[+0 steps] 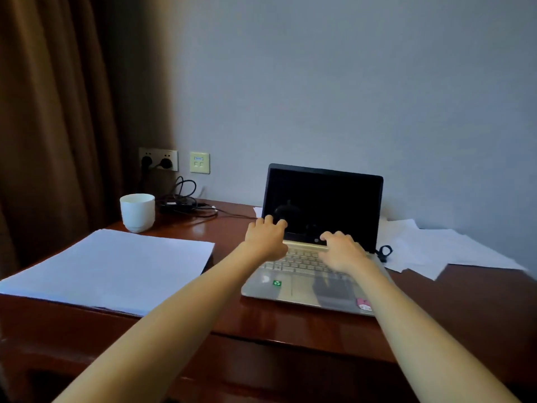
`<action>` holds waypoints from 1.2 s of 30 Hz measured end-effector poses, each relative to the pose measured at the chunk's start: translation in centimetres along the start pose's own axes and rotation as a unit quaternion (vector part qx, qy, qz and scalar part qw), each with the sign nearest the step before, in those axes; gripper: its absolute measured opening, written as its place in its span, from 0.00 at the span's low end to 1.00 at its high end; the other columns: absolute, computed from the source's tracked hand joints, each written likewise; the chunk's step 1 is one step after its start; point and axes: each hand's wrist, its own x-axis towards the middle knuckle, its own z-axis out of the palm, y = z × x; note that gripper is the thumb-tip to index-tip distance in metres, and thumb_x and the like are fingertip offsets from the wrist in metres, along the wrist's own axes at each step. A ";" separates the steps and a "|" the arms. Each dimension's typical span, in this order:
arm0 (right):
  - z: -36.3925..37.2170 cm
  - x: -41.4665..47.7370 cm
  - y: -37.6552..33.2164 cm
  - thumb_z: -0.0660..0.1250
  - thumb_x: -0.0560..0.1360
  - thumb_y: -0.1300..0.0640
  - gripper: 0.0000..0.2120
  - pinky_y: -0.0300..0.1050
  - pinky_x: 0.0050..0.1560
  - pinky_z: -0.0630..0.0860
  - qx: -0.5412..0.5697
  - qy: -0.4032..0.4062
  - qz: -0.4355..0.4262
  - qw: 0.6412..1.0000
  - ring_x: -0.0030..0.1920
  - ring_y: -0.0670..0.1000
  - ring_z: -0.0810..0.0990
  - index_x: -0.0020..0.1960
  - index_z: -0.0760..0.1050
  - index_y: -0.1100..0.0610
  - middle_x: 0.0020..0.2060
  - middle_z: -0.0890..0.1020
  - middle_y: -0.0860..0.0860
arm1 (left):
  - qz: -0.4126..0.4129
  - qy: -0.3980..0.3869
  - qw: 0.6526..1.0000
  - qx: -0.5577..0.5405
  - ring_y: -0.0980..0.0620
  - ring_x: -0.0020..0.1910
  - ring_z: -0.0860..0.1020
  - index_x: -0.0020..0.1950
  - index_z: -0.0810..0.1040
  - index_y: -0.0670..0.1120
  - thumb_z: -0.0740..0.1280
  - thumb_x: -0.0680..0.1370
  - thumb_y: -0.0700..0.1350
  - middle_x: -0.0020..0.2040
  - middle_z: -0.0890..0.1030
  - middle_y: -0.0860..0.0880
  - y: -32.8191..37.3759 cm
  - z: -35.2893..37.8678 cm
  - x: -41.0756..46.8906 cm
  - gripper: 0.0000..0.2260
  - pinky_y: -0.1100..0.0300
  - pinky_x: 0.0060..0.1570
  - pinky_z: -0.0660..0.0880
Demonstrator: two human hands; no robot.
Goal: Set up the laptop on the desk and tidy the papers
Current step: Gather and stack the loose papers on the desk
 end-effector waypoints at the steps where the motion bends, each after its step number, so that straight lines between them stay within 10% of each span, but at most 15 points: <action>1: -0.2 -0.2 1.2 0.59 0.79 0.51 0.23 0.51 0.64 0.67 -0.004 -0.005 0.007 1.000 0.68 0.58 0.66 0.72 0.61 0.54 0.68 0.67 0.56 | 0.015 -0.005 1.000 -0.002 0.40 0.70 0.62 0.75 0.58 0.47 0.60 0.78 0.47 0.72 0.62 0.40 1.1 0.2 0.5 0.26 0.47 0.69 0.60; 22: 2.2 -3.5 20.4 0.55 0.79 0.46 0.24 0.53 0.69 0.62 -0.049 -0.130 0.218 0.966 0.71 0.59 0.62 0.73 0.61 0.53 0.71 0.64 0.57 | 0.195 -0.076 0.978 -0.008 0.40 0.67 0.65 0.68 0.71 0.48 0.59 0.79 0.49 0.67 0.67 0.42 18.6 6.0 7.5 0.18 0.48 0.65 0.62; 36: 6.1 -1.1 28.4 0.51 0.81 0.45 0.22 0.50 0.74 0.53 0.041 0.015 0.278 0.960 0.74 0.52 0.57 0.72 0.61 0.49 0.73 0.61 0.51 | 0.249 -0.124 0.961 -0.002 0.40 0.69 0.62 0.70 0.68 0.47 0.56 0.80 0.52 0.69 0.64 0.40 28.3 11.8 13.7 0.20 0.48 0.67 0.60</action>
